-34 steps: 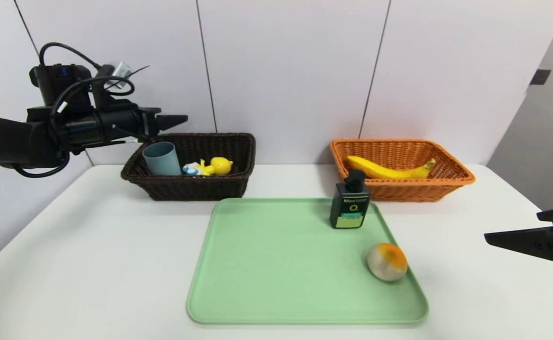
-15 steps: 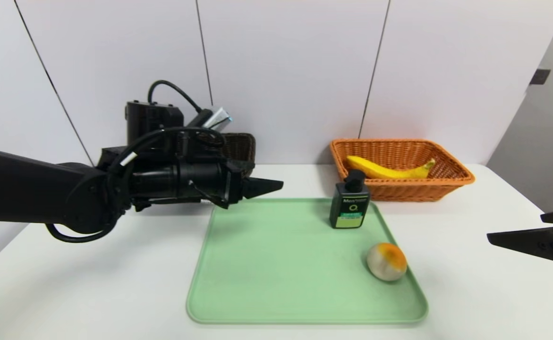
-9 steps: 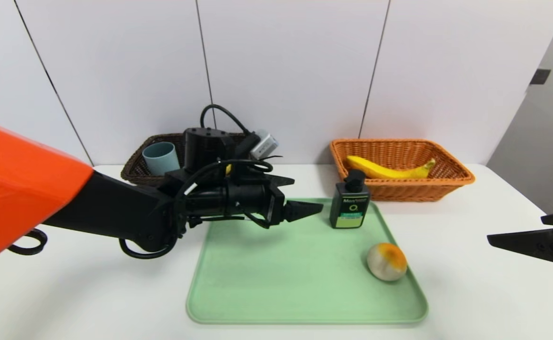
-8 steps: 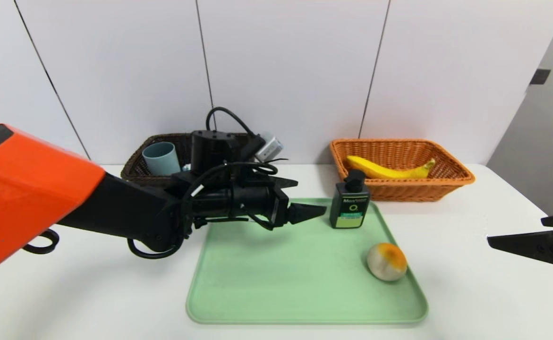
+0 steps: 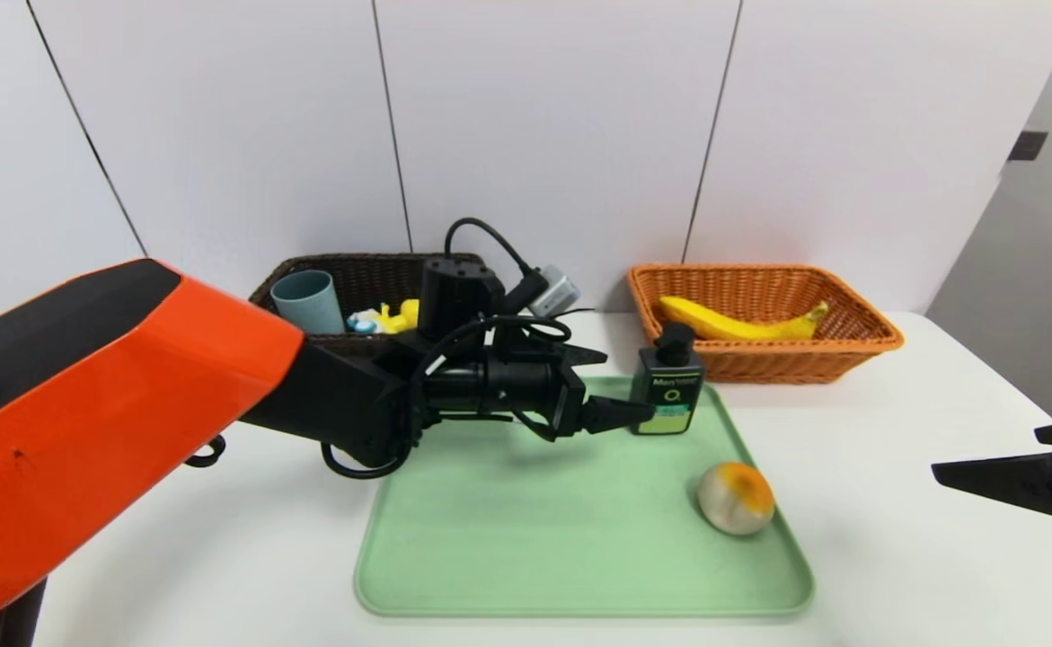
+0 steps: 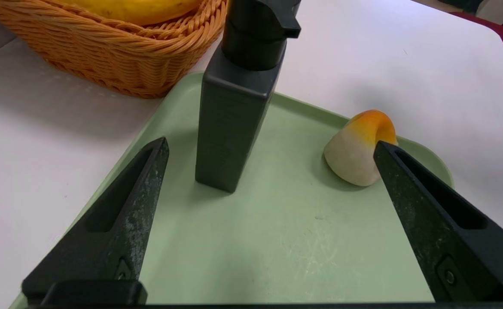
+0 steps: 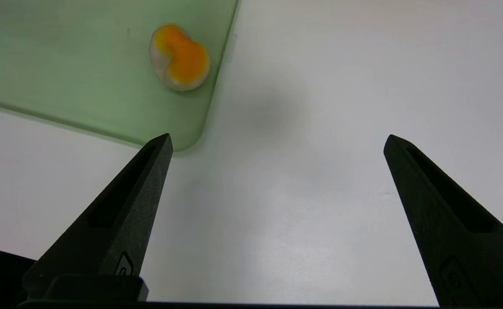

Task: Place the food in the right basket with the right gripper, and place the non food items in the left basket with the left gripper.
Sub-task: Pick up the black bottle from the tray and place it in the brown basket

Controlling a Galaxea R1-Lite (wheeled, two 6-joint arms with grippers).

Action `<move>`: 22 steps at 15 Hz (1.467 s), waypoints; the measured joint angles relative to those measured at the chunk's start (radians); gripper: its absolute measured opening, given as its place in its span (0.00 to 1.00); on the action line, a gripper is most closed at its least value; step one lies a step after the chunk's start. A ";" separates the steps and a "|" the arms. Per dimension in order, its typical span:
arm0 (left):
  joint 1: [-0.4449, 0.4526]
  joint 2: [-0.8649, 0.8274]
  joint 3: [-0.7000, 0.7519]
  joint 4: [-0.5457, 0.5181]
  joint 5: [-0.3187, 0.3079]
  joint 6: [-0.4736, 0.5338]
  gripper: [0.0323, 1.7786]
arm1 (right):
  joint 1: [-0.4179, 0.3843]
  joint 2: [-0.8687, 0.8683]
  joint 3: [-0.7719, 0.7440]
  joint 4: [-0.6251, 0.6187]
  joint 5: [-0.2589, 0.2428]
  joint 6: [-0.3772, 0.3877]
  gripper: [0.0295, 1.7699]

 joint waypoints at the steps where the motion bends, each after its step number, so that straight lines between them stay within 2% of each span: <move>1: 0.000 0.016 -0.021 0.000 -0.007 -0.002 0.95 | -0.001 0.000 0.004 -0.001 -0.001 0.000 0.96; 3: 0.000 0.045 -0.056 0.000 -0.037 -0.005 0.95 | -0.001 -0.001 0.011 -0.001 0.000 0.000 0.96; 11: 0.001 0.133 -0.166 0.000 -0.086 -0.010 0.95 | -0.015 -0.008 0.034 -0.001 -0.001 -0.001 0.96; 22: -0.042 0.212 -0.259 0.000 -0.089 -0.021 0.95 | -0.034 -0.016 0.045 -0.001 0.000 -0.001 0.96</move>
